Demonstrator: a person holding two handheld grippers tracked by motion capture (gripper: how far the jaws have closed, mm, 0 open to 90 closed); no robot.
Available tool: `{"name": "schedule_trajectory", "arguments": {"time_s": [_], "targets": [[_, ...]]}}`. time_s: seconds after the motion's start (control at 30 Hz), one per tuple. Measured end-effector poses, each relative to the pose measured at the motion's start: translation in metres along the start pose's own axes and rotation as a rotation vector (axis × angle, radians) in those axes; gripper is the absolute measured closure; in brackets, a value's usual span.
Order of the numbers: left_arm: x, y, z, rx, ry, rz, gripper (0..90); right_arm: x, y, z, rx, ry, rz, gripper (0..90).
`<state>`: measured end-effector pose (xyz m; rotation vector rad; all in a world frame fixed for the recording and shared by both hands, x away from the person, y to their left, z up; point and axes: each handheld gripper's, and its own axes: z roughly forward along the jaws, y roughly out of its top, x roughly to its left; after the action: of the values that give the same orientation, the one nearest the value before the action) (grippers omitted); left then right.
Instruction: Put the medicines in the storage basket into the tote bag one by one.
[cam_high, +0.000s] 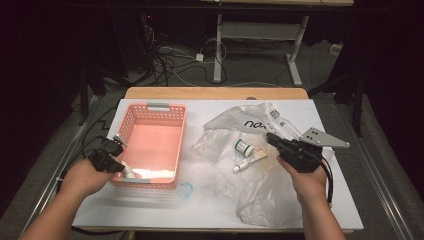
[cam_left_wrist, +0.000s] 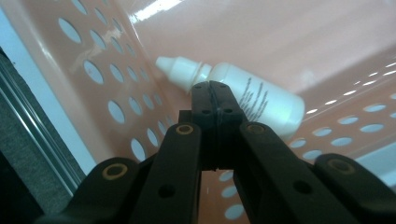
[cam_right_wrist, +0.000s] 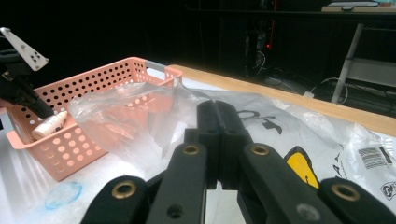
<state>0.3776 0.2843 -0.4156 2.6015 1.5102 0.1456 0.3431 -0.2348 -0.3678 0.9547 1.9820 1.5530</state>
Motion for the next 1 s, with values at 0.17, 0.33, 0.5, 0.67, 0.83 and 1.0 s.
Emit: {"name": "schedule_trajectory", "arguments": {"time_s": [0.17,0.33,0.5,0.67,0.83,1.0], "targets": [[-0.006,0.008,-0.001,0.006,0.042,0.068,88.4,0.000,0.000,0.000,0.000,0.000,-0.001,90.0],[-0.020,0.021,0.000,-0.003,0.019,0.110,88.4,0.000,0.000,0.000,0.000,-0.002,0.000,90.0],[-0.029,0.035,0.002,-0.056,-0.015,0.112,88.2,0.000,0.000,0.000,-0.001,-0.001,-0.004,90.0],[-0.030,0.042,-0.004,-0.174,-0.116,0.079,81.4,-0.002,0.000,-0.002,-0.007,-0.005,0.000,90.0],[-0.029,0.049,-0.008,-0.239,-0.135,0.026,67.1,-0.001,0.000,-0.001,-0.001,0.000,-0.005,90.0],[-0.029,0.057,-0.003,-0.226,-0.123,-0.039,49.7,0.000,0.000,-0.001,-0.001,0.000,-0.004,90.0]]}}
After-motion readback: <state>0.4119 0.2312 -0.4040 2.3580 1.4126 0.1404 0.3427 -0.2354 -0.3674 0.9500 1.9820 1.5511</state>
